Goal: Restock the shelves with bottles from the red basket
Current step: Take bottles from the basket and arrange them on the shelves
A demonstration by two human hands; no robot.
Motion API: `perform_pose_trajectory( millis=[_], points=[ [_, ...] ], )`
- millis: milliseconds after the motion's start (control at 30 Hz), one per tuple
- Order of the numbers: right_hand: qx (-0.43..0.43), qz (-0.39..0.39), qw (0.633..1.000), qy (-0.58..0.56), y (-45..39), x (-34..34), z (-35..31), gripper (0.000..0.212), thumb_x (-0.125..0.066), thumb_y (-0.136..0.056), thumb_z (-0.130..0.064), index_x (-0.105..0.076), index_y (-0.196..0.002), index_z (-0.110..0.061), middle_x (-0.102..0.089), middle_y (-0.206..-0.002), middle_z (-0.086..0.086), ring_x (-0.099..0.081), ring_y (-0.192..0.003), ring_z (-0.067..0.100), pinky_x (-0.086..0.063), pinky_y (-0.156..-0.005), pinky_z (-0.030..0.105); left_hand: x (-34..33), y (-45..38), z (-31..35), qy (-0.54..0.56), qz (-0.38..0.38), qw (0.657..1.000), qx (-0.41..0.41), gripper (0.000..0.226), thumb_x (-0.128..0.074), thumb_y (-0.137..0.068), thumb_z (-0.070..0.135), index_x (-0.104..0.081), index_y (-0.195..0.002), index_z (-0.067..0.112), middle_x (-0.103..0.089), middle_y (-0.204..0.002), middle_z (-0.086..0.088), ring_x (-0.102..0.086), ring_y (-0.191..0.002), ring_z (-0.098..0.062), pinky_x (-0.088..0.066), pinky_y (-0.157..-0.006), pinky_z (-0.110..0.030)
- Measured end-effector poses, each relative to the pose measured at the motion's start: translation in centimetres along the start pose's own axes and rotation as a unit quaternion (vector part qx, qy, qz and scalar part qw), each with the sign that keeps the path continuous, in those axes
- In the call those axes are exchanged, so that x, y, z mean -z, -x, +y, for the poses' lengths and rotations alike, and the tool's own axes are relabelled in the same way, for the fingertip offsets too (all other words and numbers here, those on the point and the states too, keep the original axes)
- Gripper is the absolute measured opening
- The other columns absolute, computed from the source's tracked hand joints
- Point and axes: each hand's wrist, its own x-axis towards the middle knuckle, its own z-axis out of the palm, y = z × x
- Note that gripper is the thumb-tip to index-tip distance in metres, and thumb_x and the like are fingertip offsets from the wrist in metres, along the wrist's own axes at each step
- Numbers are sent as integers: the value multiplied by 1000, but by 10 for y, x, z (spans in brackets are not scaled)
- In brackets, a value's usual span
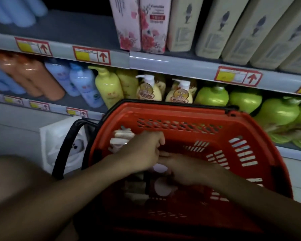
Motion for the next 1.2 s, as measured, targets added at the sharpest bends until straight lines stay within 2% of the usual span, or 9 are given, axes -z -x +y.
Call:
perform_pose_trajectory(
  millis=[133,200,333,500,633,833,967,1033,1200],
  points=[
    [-41,29,997,66,8,-2,-1,58,-63,-83,-20,-49,-139,-27,-53,-136,-1,-58,-119,23,-49,-91,40,-1,5,-5,5,-26,1000,2,37,-62,-73,34,-63,-108,22,-71,-94,5,-67,-87,-12,-56,-78,-34],
    [-81,62,989,109,15,1,-3,50,-61,-84,-31,-49,-133,-31,-57,-128,-3,-61,-113,25,-50,-87,40,-3,7,-8,-5,-4,1000,6,31,-59,-81,19,-62,-112,23,-70,-102,3,-67,-95,-13,-55,-83,-33],
    [-168,194,961,106,29,24,-17,33,-64,-68,-49,-59,-94,-30,-71,-94,-3,-68,-89,25,-45,-66,32,-5,9,-3,-18,29,999,-17,44,-57,-79,18,-55,-122,23,-66,-113,1,-63,-103,-17,-53,-89,-36],
    [-266,377,884,77,57,65,-49,51,-56,-53,-69,-58,-71,-21,-62,-63,0,-62,-67,28,-46,-57,33,-20,13,21,73,-36,996,-41,91,-75,-64,57,-31,-142,39,-51,-139,17,-50,-129,-2,-45,-105,-34],
    [-272,445,853,-5,78,82,-61,51,-52,-52,-70,-49,-56,-19,-53,-50,-1,-55,-53,20,-36,-49,29,-44,12,33,155,46,985,-65,102,-84,-64,47,-23,-146,37,-54,-139,14,-53,-127,-2,-47,-103,-31],
    [-229,485,843,-35,91,93,-75,51,-57,-75,-69,-53,-63,-19,-57,-53,1,-56,-53,17,-42,-51,35,-23,12,52,159,182,969,-59,55,-85,-59,36,-58,-106,29,-72,-91,10,-67,-82,-6,-53,-68,-30],
    [-131,424,865,-233,110,101,-63,34,-60,-89,-58,-62,-105,-28,-70,-90,3,-67,-82,16,-54,-74,43,16,9,62,323,118,938,-41,54,-94,-62,15,-69,-110,23,-77,-101,8,-73,-92,-7,-58,-78,-28],
    [-107,386,885,-237,113,89,-65,55,-74,-81,-52,-54,-128,-31,-68,-107,1,-67,-97,16,-56,-83,43,39,14,71,373,97,921,-49,53,-90,-66,7,-70,-113,19,-78,-105,6,-74,-98,-11,-59,-83,-30],
    [-67,466,838,-275,123,85,-96,56,-87,-73,-31,-63,-123,-27,-73,-115,-2,-71,-104,18,-59,-88,43,89,41,114,396,75,904,-144,57,-87,-62,11,-70,-116,16,-77,-109,1,-73,-103,-15,-60,-86,-32]
  ],
)
